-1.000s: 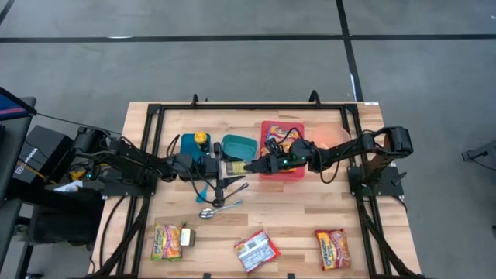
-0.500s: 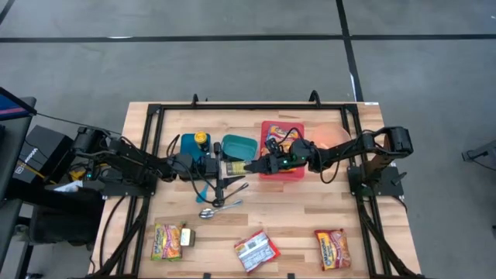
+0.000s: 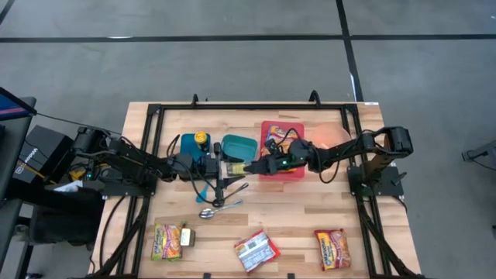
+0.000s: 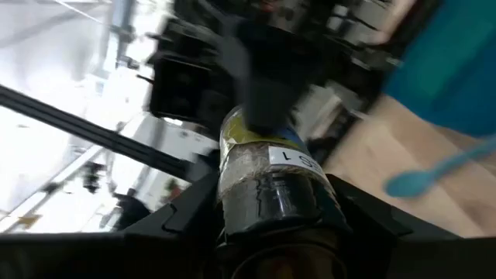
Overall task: Pick & Place Food Item
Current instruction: Put the green seasoning bottle into the blue bin
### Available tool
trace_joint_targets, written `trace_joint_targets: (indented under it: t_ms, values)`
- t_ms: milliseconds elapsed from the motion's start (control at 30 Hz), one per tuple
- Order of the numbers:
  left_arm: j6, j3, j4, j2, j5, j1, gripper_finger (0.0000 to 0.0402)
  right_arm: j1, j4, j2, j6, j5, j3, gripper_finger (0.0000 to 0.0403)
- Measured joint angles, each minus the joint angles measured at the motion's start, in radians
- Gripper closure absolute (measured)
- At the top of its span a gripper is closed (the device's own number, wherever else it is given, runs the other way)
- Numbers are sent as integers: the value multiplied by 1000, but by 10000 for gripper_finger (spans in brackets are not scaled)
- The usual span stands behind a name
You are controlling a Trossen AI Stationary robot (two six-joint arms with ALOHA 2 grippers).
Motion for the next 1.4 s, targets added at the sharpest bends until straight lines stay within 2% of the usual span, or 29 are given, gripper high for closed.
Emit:
trace_joint_targets:
  t_ms: [367,467,800,967,1167,1267,1400]
  values:
    - [-19,0,-24,-1,0,0,156,-21,-150,0,-19,-14,0,206]
    - [-42,0,-76,-33,0,0,156,-22,-187,0,-26,-18,0,209]
    - [-233,0,-483,-252,19,0,156,-46,-289,-6,-109,-64,0,209]
    - [-311,0,-543,-285,99,3,156,-66,-416,-46,-210,-83,0,209]
    - [-401,0,-601,-285,167,30,156,-65,-658,-148,-373,-77,38,209]
    - [-417,0,-620,-285,178,57,156,-50,-856,-179,-477,-42,115,209]
    - [-438,0,-619,-285,243,99,156,-28,-1109,-178,-593,9,242,207]
